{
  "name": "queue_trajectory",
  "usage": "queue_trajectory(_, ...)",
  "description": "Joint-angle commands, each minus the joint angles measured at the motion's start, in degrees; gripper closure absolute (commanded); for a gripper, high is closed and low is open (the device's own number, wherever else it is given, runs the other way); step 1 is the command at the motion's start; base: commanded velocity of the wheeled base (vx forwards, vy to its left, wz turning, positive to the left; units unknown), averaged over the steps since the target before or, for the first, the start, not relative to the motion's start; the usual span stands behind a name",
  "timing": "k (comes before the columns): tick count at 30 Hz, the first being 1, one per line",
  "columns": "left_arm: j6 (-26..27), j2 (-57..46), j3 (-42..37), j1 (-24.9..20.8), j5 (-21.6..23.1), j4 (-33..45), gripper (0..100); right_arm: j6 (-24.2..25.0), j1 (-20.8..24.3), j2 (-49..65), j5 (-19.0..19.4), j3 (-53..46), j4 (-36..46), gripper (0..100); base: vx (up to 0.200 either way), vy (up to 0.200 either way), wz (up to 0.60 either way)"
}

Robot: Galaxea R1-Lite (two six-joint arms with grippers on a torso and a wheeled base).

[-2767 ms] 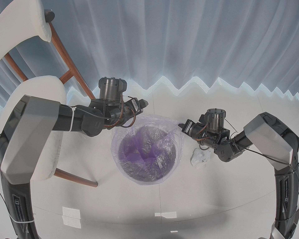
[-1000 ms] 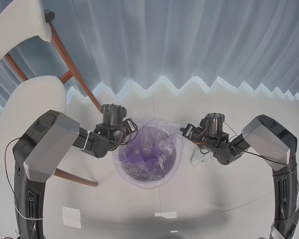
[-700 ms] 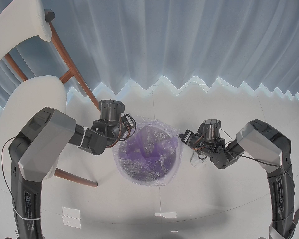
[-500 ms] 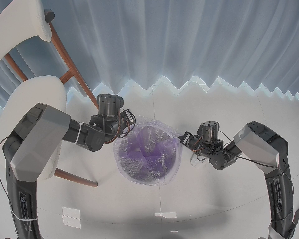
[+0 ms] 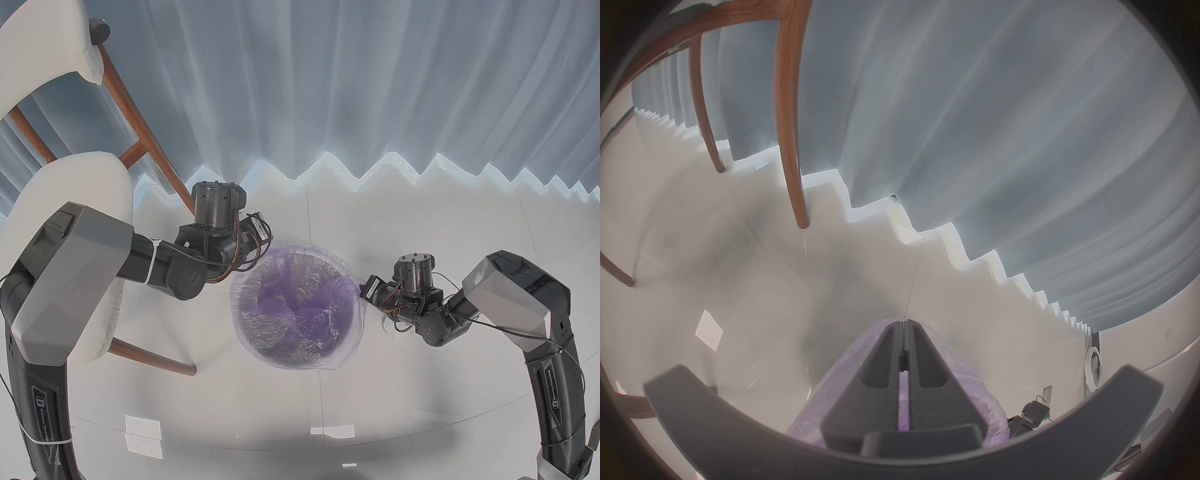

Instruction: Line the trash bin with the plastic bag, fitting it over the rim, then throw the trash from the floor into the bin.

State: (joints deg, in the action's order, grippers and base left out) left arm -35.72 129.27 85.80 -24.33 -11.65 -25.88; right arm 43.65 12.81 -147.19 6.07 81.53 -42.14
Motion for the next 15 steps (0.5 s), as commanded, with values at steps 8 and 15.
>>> queue_trajectory(8,-0.1,-1.9,0.0,-0.8,-0.5,-0.2,100,-0.8,0.0,1.0,-1.1,-4.5,-2.0,100,0.000,0.000,0.00)
queue_trajectory(15,0.0,-6.7,-0.5,-1.2,-0.5,0.1,100,-1.1,0.0,4.9,-1.0,-10.3,-5.4,0,0.000,0.000,0.00)
